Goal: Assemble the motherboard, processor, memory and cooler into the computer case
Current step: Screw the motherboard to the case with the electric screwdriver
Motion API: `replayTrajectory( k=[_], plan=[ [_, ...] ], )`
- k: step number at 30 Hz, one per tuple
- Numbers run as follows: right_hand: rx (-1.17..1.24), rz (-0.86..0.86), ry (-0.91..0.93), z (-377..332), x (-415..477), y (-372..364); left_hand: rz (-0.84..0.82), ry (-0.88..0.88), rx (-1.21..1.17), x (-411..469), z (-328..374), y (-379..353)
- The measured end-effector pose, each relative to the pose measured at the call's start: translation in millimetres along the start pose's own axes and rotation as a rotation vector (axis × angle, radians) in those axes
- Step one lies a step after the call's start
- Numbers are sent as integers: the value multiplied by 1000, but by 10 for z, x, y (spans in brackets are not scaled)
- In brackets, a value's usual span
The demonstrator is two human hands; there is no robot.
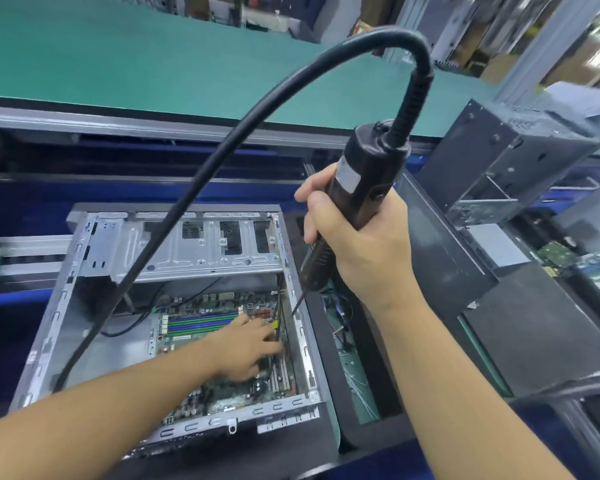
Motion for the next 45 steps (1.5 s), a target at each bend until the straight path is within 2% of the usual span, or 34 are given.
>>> replayTrajectory(
  k=[3,7,10,14,18,20,23,26,29,31,35,38,43,45],
  plan=[
    [-3,-9,33,-73,66,110,130,102,-95,4,-60,51],
    [-34,-30,40,-78,159,253,222,346,-420,56,-226,104],
    [-35,-2,11,33,142,364,185,379,-492,201,-141,90],
    [-47,14,-20,181,111,469,256,456,-891,330,-37,72],
    [-33,16,-61,290,97,484,297,438,-1089,314,-98,163],
    [-40,12,-79,332,93,460,294,463,-1023,251,-227,207],
    [-48,2,-81,407,92,411,247,495,-788,138,-499,256],
    [-75,-4,-83,481,78,386,52,658,-524,116,-821,270],
    [-131,1,-94,542,65,415,-148,779,-566,70,-1130,134],
    [-157,21,-96,569,65,467,-97,743,-494,73,-1160,83],
    [-165,45,-117,619,48,576,42,495,-134,157,-768,204],
    [-173,44,-137,665,-1,652,183,376,133,189,-456,161],
    [-184,34,-160,714,-52,771,318,302,267,118,-334,-35],
    [-171,26,-159,743,-53,821,279,291,313,85,-374,-63]
  ],
)
Point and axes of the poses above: each hand's wrist, its own x-axis towards the middle knuckle, its own y-axis out of the back of the hand, z = x × y, the point moved 1 cm from there along x, towards the middle knuckle, and after that the axes turned 2 degrees about x, right-handed, at the moved point
